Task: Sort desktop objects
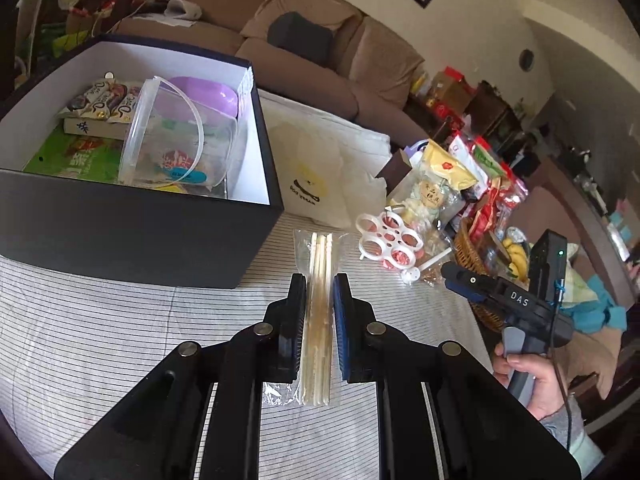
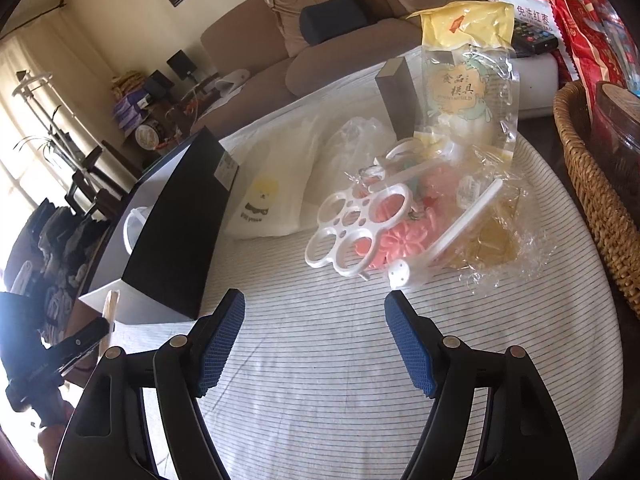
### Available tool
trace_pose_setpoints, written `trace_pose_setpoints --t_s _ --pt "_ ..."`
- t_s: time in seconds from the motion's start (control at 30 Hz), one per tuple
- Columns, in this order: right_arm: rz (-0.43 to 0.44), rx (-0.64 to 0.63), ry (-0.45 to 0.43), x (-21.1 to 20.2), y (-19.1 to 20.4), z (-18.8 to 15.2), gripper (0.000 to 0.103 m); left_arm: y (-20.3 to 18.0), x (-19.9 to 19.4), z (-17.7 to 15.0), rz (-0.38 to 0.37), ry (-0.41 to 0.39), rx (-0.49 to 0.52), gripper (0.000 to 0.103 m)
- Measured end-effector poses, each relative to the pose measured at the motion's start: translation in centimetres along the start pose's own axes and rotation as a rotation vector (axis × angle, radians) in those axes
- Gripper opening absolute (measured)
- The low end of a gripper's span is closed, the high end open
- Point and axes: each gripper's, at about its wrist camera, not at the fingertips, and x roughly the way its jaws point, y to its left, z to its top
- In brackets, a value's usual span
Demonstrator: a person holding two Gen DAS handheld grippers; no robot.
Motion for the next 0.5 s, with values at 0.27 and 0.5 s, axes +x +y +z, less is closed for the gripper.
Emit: trace_pose_setpoints --t_s 0.27,0.5 --pt "0.006 0.084 -0.011 2.1 -2.1 1.5 0.075 -0.8 1.2 -0.7 -0.015 0.042 0.015 0.013" --pt "-0.079 0.088 0.006 5.8 -2.8 2.9 0.062 -2.2 2.3 -1.3 -0.024 0.070 0.043 0.013"
